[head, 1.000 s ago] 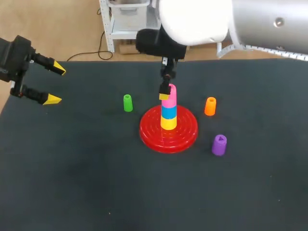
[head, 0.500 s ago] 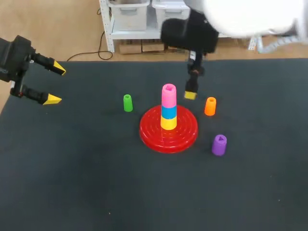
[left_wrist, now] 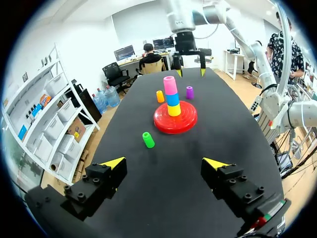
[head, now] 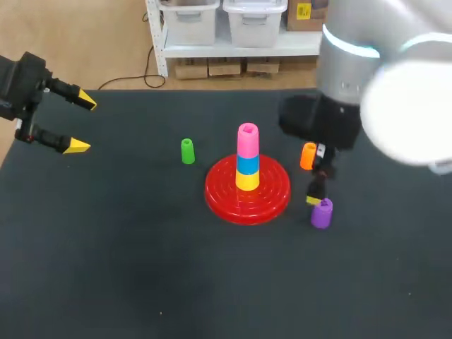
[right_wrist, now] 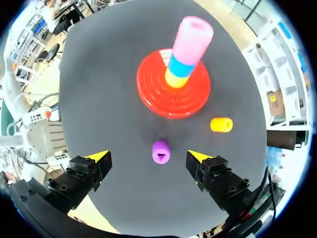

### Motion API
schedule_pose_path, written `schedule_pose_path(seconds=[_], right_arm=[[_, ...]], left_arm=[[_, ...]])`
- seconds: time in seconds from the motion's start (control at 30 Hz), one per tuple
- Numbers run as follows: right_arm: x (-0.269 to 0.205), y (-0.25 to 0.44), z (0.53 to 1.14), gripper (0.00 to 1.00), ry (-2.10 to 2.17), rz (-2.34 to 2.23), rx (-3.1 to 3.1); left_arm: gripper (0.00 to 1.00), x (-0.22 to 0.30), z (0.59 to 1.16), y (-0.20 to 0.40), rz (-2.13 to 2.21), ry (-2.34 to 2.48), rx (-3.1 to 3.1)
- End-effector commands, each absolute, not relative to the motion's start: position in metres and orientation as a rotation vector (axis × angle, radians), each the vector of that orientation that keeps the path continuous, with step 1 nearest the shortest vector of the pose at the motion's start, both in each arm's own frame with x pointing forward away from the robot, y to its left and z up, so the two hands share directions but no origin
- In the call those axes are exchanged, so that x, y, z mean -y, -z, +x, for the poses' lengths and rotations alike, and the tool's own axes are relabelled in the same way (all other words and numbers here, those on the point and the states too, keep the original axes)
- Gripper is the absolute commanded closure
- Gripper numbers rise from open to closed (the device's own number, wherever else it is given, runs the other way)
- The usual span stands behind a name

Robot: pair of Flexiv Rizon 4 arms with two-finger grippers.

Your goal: Pick up and stack the cylinders on the red base in this order: pink,purple,orange,green

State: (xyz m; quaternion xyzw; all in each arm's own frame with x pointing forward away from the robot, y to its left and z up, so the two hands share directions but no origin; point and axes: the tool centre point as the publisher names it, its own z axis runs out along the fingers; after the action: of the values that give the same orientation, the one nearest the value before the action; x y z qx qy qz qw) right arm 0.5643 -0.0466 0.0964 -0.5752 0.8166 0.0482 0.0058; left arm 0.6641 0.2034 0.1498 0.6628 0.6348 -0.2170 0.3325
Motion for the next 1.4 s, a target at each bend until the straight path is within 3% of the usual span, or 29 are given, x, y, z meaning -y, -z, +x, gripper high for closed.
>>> schedule_pose_path(seconds=[0.03, 1.4], right_arm=[[0.057, -0.071, 0.564, 0.0, -0.066, -1.696, -2.518], [0.066, -0.017, 0.579, 0.0, -0.075, -1.73, -2.653]], left_arm=[[0.0, -0.203, 0.665, -0.149, 1.733, 0.567, -1.657], [0.0, -0.203, 0.665, -0.149, 1.733, 0.567, -1.657]])
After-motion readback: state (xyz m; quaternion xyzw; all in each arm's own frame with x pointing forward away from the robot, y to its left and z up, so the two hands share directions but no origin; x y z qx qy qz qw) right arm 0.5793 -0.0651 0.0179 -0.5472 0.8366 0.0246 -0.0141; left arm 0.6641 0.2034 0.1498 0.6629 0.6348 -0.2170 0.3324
